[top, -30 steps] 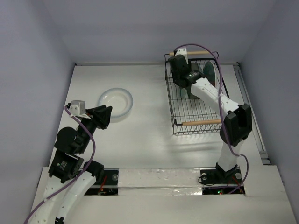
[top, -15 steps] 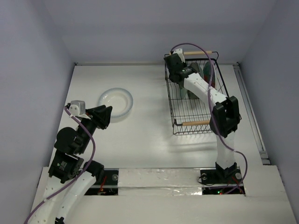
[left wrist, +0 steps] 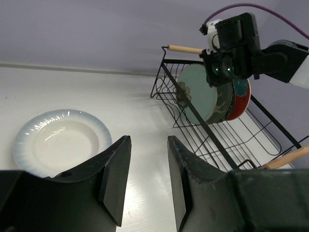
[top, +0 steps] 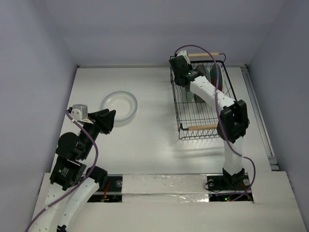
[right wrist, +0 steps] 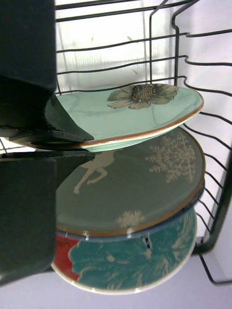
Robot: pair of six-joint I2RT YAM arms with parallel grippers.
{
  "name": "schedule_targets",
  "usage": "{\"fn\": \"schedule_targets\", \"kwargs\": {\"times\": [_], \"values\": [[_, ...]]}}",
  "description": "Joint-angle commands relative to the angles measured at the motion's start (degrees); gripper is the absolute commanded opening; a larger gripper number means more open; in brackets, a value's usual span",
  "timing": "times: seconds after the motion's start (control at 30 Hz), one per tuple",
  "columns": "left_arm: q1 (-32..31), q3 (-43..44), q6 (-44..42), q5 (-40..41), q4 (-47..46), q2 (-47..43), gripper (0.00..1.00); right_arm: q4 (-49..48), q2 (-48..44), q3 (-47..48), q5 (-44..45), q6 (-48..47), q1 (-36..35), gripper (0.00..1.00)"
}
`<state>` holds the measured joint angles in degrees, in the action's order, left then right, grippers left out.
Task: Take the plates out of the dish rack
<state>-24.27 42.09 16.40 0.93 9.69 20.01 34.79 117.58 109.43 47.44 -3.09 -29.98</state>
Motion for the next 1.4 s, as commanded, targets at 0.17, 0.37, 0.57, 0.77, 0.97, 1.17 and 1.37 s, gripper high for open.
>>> {"fn": "schedule_targets", "kwargs": {"times": [0.17, 0.37, 0.57, 0.77, 0.97, 1.17, 1.37], "values": [[0.19, 0.37, -0.06, -0.05, -2.31, -0.23, 0.34, -10.34, -12.89, -0.62, 8.98, -7.63, 0.27, 0.0], [0.19, 0.37, -0.06, -0.05, -2.31, -0.15, 0.34, -10.96, -17.11, -1.05, 9.43, -6.32, -0.35, 0.0], [0.19, 0.37, -0.06, -0.05, -2.49, -0.06, 0.34, -13.68, -30.64, -3.6, -2.41, 2.81, -3.42, 0.0], [0.72, 0.37, 0.03, -0.22, -2.57, 0.2, 0.34, -22.36, -33.22, -9.84, -22.64, 16.44, -8.33, 0.0], [1.24, 0.28, 0.12, -0.23, -2.31, -0.06, 0.34, -34.13, -23.9, -10.81, -34.41, 32.95, -11.6, 0.0], [1.24, 0.37, 0.12, -0.31, -2.31, 0.03, 0.34, -45.84, -13.53, -10.47, -44.8, 48.43, -13.26, 0.0], [1.24, 0.28, 0.03, -0.4, -2.31, -0.32, 0.34, -46.04, -5.44, -8.35, -45.94, 53.63, -13.79, 0.0]]}}
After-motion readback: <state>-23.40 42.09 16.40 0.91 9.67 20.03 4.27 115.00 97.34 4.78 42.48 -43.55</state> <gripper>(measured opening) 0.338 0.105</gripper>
